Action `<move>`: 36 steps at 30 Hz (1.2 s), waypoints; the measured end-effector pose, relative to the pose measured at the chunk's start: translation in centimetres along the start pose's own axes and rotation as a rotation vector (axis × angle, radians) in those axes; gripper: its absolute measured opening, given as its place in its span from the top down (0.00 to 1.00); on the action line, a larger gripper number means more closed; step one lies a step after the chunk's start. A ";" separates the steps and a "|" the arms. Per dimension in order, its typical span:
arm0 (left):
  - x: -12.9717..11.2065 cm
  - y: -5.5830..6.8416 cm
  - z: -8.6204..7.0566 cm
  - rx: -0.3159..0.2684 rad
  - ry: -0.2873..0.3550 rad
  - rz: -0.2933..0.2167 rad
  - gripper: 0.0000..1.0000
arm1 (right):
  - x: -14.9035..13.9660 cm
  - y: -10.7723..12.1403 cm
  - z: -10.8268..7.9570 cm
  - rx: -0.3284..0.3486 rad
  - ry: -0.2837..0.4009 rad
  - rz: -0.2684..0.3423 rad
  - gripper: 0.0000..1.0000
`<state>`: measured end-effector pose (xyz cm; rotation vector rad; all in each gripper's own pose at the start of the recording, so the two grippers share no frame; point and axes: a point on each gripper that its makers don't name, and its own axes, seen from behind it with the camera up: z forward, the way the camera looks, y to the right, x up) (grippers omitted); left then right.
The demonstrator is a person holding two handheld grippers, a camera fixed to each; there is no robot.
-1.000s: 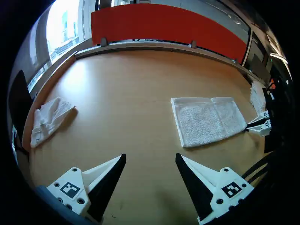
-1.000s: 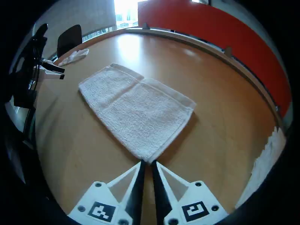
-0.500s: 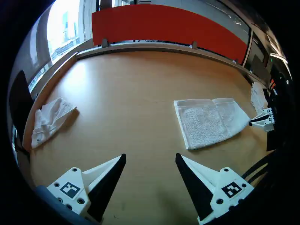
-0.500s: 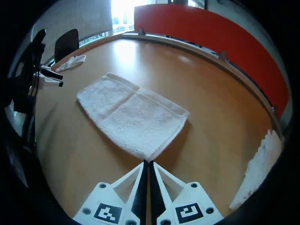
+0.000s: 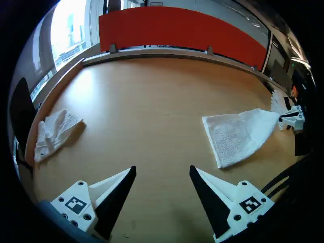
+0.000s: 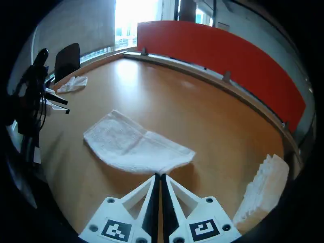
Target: Fold towel
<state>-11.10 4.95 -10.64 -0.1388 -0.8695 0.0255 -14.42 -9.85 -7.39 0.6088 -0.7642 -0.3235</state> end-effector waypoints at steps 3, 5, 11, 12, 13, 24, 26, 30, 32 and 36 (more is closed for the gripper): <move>0.2 0.0 0.0 0.001 0.004 0.000 0.02 | 1.0 0.3 -0.9 -0.011 0.019 0.002 0.93; 0.3 0.0 0.0 0.001 0.005 0.001 0.02 | 1.5 0.7 -1.4 -0.022 0.029 0.003 0.93; 0.7 0.1 0.1 0.000 0.011 0.005 0.02 | 2.6 1.4 -2.6 -0.046 0.049 -0.008 0.93; 0.8 0.1 0.1 0.000 0.012 0.005 0.02 | 2.7 1.4 -2.8 -0.049 0.051 -0.010 0.93; 0.9 0.1 0.1 0.000 0.013 0.006 0.02 | 2.8 1.6 -3.0 -0.053 0.053 -0.013 0.92; 1.7 0.7 0.4 -0.006 0.024 0.018 0.02 | 4.0 3.0 -4.5 -0.081 0.076 -0.031 0.92; 1.8 0.7 0.4 -0.008 0.025 0.018 0.02 | 4.1 3.1 -4.6 -0.082 0.078 -0.036 0.92; 1.9 0.8 0.5 -0.009 0.025 0.018 0.02 | 4.1 3.2 -4.6 -0.079 0.078 -0.042 0.91; 1.9 0.9 0.5 -0.009 0.025 0.019 0.02 | 4.0 3.0 -4.6 -0.076 0.078 -0.044 0.91; 1.9 0.9 0.5 -0.009 0.026 0.021 0.02 | 4.1 2.7 -4.5 -0.066 0.078 -0.047 0.91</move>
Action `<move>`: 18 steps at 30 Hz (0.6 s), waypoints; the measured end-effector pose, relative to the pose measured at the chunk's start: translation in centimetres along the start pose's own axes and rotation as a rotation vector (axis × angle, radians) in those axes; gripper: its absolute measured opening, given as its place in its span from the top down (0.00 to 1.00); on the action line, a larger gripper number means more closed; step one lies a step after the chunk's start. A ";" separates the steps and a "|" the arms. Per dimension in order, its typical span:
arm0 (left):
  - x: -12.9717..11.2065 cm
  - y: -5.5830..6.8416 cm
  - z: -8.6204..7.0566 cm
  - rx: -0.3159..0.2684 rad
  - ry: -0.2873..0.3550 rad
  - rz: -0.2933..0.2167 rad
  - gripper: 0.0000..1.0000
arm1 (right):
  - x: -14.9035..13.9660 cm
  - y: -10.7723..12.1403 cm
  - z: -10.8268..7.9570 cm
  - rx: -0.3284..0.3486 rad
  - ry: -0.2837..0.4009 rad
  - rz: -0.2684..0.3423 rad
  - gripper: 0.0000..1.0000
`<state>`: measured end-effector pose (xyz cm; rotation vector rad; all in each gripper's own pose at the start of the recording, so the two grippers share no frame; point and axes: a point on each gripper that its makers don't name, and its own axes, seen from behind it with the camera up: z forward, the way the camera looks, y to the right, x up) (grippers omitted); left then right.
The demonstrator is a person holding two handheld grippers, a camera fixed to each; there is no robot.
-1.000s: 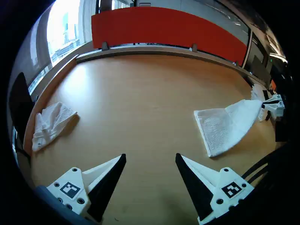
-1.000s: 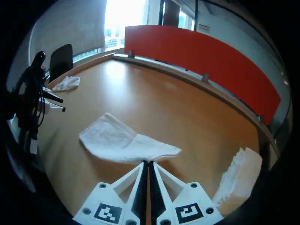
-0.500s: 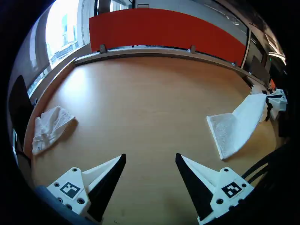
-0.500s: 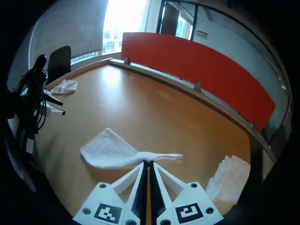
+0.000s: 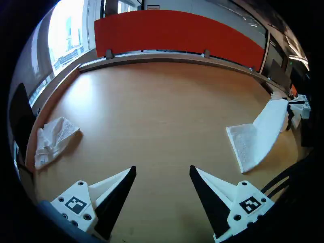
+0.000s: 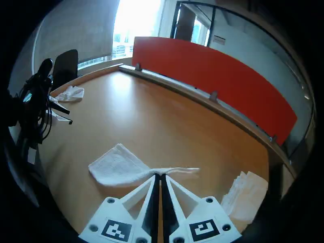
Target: Fold towel
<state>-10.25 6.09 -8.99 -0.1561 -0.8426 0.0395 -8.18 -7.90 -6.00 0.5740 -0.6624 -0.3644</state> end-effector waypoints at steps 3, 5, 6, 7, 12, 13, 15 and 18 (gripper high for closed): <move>0.0 0.1 0.0 0.000 0.000 -0.001 0.02 | 0.1 -0.4 0.2 0.013 0.000 -0.006 0.91; 0.0 0.1 0.0 -0.001 0.001 -0.003 0.02 | 0.2 -0.8 0.5 0.022 0.001 -0.012 0.90; 0.1 0.1 0.0 -0.001 0.002 -0.003 0.02 | 0.3 -1.0 0.6 0.026 0.002 -0.016 0.90; 0.1 0.1 0.0 -0.001 0.002 -0.003 0.02 | 0.3 -1.3 0.7 0.032 0.001 -0.019 0.90; 0.3 0.2 -0.1 -0.003 0.005 -0.001 0.02 | 0.4 -2.6 1.5 0.062 -0.003 -0.037 0.90; 0.3 0.2 -0.1 -0.003 0.005 -0.001 0.02 | 0.4 -3.0 1.6 0.070 -0.004 -0.040 0.90; 0.3 0.2 -0.1 -0.004 0.005 -0.002 0.02 | 0.4 -3.6 1.9 0.084 -0.006 -0.046 0.90; 0.2 0.2 -0.2 -0.003 0.005 -0.002 0.02 | 0.3 -4.6 2.5 0.106 -0.011 -0.052 0.90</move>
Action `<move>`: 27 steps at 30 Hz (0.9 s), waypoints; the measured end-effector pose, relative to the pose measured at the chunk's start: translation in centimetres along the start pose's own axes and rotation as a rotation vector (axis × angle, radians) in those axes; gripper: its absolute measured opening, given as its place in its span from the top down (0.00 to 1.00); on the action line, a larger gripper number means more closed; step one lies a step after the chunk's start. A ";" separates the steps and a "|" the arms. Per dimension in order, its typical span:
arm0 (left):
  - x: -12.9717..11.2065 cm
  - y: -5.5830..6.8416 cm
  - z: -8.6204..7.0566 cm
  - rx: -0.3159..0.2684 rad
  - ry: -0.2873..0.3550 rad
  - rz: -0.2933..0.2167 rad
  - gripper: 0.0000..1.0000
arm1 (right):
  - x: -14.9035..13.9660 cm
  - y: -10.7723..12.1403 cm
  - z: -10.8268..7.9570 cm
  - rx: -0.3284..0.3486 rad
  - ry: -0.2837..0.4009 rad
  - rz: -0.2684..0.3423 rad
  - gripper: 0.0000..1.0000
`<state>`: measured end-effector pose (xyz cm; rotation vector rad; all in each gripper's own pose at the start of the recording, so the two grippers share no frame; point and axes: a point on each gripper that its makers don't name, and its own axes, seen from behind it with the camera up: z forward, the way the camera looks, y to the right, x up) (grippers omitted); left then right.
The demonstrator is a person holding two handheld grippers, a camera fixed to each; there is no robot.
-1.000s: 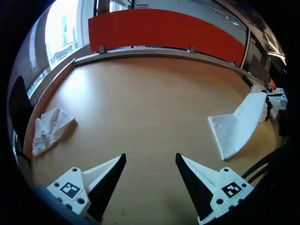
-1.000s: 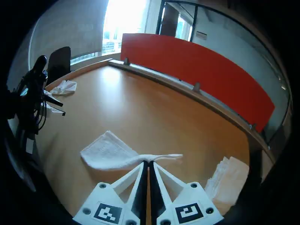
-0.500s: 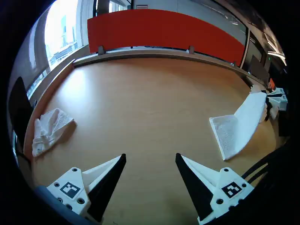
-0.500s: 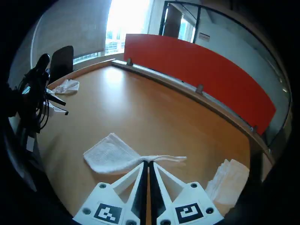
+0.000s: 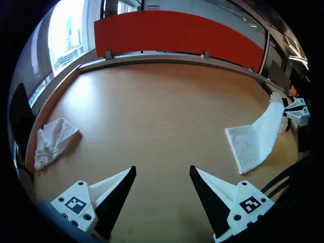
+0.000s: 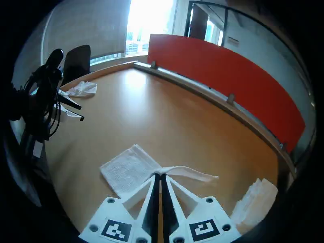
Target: Fold towel
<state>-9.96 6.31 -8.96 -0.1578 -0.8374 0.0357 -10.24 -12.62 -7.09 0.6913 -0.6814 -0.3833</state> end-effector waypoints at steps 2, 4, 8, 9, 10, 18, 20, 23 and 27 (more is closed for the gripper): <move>0.0 -0.1 0.0 0.002 0.000 0.000 0.02 | -0.1 -0.8 0.4 0.017 -0.006 -0.002 0.89; -0.1 -0.2 -0.1 0.003 0.001 0.000 0.02 | -0.2 -1.5 0.9 0.033 -0.010 -0.003 0.89; -0.1 -0.3 -0.2 0.006 0.001 -0.002 0.02 | -0.2 -2.9 1.8 0.062 -0.015 -0.005 0.89; -0.2 -0.4 -0.3 0.007 0.001 -0.003 0.02 | -0.2 -3.2 2.0 0.069 -0.015 -0.005 0.89; -0.2 -0.5 -0.3 0.008 0.001 -0.005 0.02 | -0.2 -3.5 2.2 0.077 -0.017 -0.005 0.89; -0.5 -1.0 -0.4 0.014 -0.001 -0.016 0.02 | -0.7 -6.7 3.5 0.152 -0.039 -0.021 0.88; -0.6 -1.1 -0.4 0.017 -0.003 -0.017 0.02 | -1.2 -7.4 3.9 0.171 -0.054 -0.024 0.88; -0.8 -1.4 -0.5 0.020 -0.006 -0.017 0.02 | -1.9 -8.3 4.3 0.192 -0.075 -0.023 0.70; -0.9 -1.7 -0.5 0.025 -0.009 -0.017 0.02 | -2.6 -8.7 4.4 0.206 -0.092 -0.009 0.44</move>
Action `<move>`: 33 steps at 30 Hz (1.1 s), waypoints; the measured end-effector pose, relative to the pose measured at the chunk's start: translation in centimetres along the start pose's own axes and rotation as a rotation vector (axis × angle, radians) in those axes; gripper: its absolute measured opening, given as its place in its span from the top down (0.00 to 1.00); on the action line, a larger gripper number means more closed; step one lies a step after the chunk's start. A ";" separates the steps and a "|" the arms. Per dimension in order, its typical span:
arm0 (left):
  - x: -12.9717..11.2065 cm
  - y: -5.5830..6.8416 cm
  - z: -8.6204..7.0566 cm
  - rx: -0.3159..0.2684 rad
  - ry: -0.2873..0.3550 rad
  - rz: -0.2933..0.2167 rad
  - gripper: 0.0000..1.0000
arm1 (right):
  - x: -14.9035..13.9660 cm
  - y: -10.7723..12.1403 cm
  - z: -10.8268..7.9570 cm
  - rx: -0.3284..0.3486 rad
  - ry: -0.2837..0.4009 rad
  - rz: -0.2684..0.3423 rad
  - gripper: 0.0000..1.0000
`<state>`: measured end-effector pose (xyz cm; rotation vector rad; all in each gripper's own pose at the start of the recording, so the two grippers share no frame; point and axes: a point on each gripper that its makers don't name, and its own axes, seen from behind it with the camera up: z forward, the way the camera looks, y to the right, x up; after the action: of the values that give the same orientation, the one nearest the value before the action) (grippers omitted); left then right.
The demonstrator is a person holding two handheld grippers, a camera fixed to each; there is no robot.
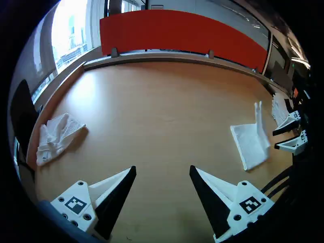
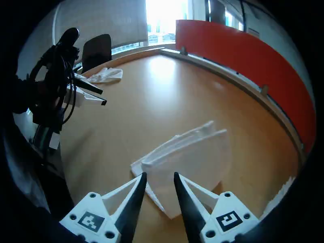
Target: Fold towel
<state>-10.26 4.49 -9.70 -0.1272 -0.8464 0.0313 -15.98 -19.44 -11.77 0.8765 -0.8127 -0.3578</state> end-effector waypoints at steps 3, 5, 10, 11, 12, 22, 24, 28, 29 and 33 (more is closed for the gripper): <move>-0.1 -0.2 0.0 0.004 -0.003 -0.002 0.02 | -0.4 0.4 -0.2 -0.006 -0.005 0.016 0.35; -0.1 -0.3 0.0 0.005 -0.003 -0.003 0.02 | -0.6 0.7 -0.5 -0.014 -0.006 0.026 0.33; 0.0 -0.3 0.0 0.005 -0.002 -0.003 0.02 | -1.1 1.5 -0.9 -0.033 -0.008 0.044 0.30; 0.0 -0.3 0.0 0.005 -0.001 -0.002 0.02 | -1.2 1.7 -1.0 -0.037 -0.009 0.047 0.30; 0.1 -0.3 0.0 0.004 -0.001 -0.002 0.02 | -1.3 1.8 -1.0 -0.040 -0.011 0.050 0.30; 0.0 -0.1 0.0 0.001 0.001 -0.002 0.02 | -3.3 2.0 -1.1 -0.053 -0.041 0.060 0.30; 0.1 -0.1 -0.1 0.001 0.002 -0.001 0.02 | -3.8 2.0 -1.1 -0.055 -0.051 0.062 0.30; 0.1 -0.1 -0.1 0.002 0.001 0.001 0.01 | -4.9 2.0 -0.9 -0.058 -0.070 0.070 0.30; 0.1 -0.1 -0.1 0.003 0.001 0.001 0.01 | -5.3 2.0 -0.9 -0.058 -0.075 0.073 0.30; 0.0 -0.1 -0.1 0.003 0.000 -0.001 0.01 | -6.5 2.0 -0.6 -0.061 -0.096 0.081 0.30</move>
<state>-10.20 4.34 -9.74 -0.1245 -0.8459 0.0318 -19.81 -14.09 -13.49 0.7714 -0.9183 -0.3534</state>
